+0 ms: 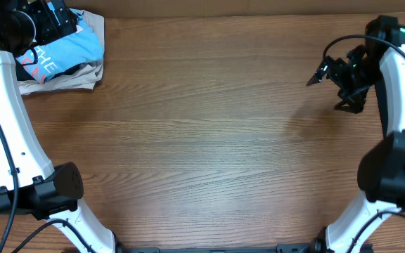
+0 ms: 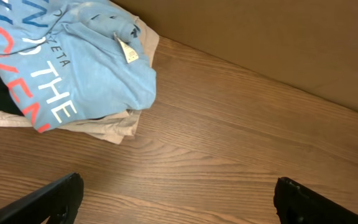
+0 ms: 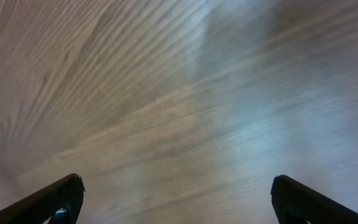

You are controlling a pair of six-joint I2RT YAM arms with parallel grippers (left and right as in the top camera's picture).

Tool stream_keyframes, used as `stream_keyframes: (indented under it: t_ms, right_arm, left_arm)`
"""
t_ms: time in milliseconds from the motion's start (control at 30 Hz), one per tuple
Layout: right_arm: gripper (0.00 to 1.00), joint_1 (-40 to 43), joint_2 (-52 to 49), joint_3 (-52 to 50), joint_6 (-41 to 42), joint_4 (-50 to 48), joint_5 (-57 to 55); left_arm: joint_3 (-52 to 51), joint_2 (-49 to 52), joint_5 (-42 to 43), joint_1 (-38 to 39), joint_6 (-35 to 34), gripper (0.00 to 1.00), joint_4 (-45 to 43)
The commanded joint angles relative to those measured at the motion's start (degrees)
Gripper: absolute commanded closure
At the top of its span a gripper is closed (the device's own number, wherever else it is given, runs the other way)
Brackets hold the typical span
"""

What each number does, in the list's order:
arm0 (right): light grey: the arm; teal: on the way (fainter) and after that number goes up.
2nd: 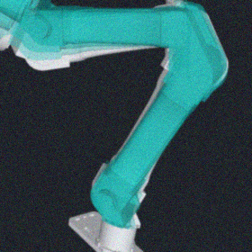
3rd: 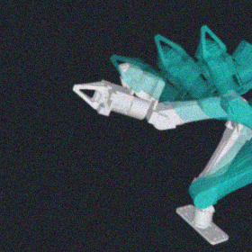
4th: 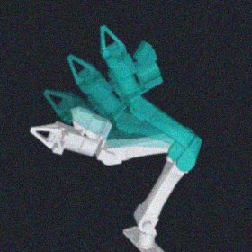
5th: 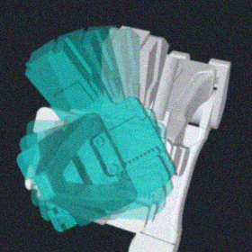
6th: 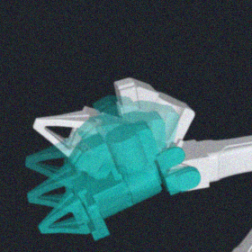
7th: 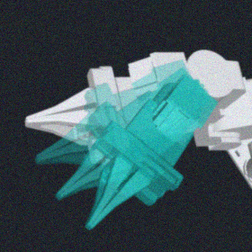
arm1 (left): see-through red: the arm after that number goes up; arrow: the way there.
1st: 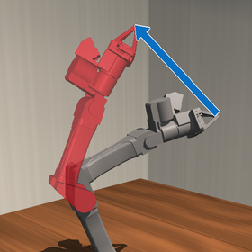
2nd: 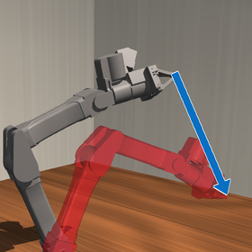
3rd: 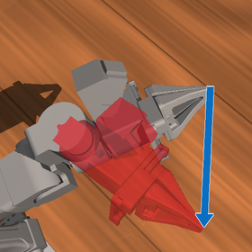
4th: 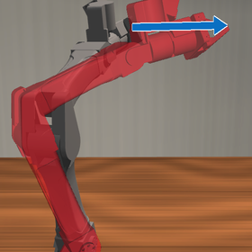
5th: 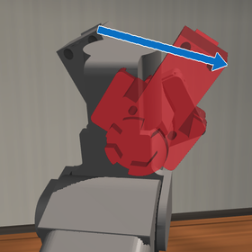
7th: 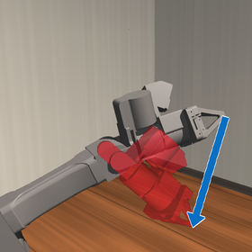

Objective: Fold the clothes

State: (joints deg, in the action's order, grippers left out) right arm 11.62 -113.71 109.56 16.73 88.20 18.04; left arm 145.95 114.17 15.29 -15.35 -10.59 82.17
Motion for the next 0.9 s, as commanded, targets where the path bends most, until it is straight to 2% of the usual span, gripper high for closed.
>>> stream_keyframes:
  t_ms: [0, 233, 433, 867]
  right_arm:
    - [0.0, -1.7, 11.7, 1.2, -1.7, 2.5, -4.8]
    - [0.0, -5.5, 24.8, 1.1, -1.7, 8.4, -7.0]
    - [0.0, -7.4, 32.1, 1.0, -1.7, 8.8, -7.3]
    - [0.0, -7.4, 34.2, 1.0, -2.1, 8.9, -8.0]
  left_arm:
    - [0.0, -0.1, 1.7, 0.3, -0.2, 0.0, 0.1]
    - [0.0, -0.1, 1.7, 0.3, -0.2, 0.0, 0.1]
    - [0.0, -0.1, 1.7, 0.3, -0.2, 0.0, 0.1]
    - [0.0, -0.1, 1.7, 0.3, -0.2, 0.0, 0.1]
